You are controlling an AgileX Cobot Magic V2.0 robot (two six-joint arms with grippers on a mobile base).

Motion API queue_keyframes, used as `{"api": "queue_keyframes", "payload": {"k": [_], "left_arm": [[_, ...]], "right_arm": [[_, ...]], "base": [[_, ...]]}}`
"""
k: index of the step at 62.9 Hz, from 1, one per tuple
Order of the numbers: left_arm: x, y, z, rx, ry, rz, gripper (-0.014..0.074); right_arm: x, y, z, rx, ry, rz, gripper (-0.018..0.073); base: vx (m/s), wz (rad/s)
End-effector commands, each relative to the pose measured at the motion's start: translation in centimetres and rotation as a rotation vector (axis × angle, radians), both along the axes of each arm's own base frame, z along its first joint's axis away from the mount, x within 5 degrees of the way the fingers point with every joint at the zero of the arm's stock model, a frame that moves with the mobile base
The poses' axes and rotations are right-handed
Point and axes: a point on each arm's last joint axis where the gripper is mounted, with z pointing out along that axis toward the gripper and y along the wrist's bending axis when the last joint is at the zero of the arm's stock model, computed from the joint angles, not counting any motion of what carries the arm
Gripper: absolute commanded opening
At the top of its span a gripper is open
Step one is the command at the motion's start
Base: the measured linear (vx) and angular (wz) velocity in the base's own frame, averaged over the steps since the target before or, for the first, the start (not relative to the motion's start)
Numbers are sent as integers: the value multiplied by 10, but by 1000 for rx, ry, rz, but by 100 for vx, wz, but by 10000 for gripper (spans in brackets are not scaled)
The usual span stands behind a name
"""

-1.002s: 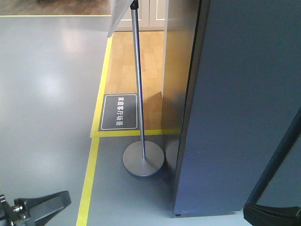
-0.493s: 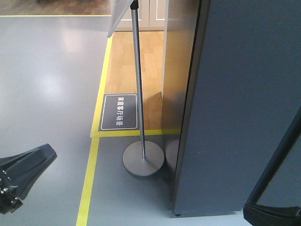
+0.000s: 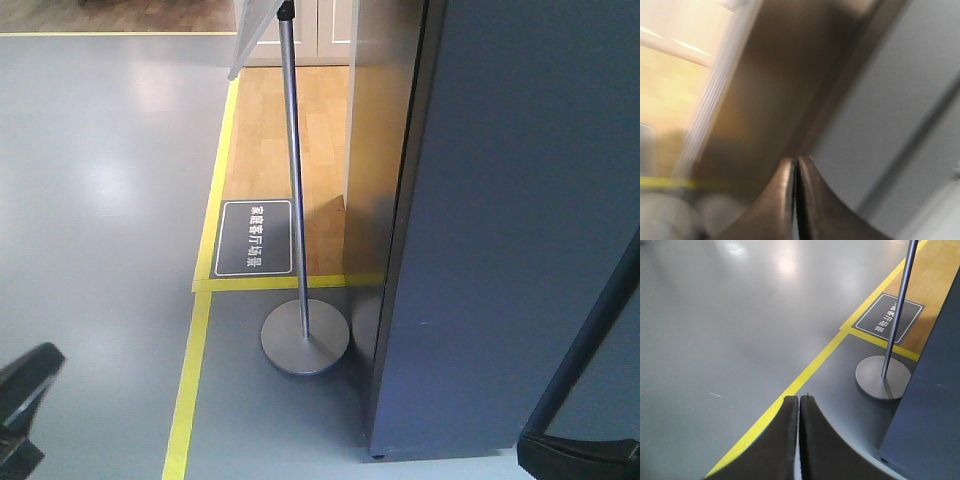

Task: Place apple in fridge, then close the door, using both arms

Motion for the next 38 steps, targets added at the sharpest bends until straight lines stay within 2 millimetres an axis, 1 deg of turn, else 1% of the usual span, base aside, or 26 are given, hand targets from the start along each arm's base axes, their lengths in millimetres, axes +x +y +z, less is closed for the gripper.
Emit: {"api": "queue_keyframes", "payload": {"k": [1,6,13,28,38], "left_arm": [[-5,10,-1,54,-69,103,-6],[-9,13,-4,167,-54,122,-6],[-17,16,-7,246,-26,144,-6],[-40,27,-15,298,56,214,-6],[-55,32,-13,304,-9,262,-6]], "right_arm": [[3,0,11,36,-43,-19,-3],[3,0,11,36,-43,-19,-3],[3,0,11,36,-43,-19,-3],[3,0,11,36,-43,-19,-3],[3,0,11,36,-43,-19,-3]], "base": [[0,0],[0,0],[0,0],[0,0],[0,0]]}}
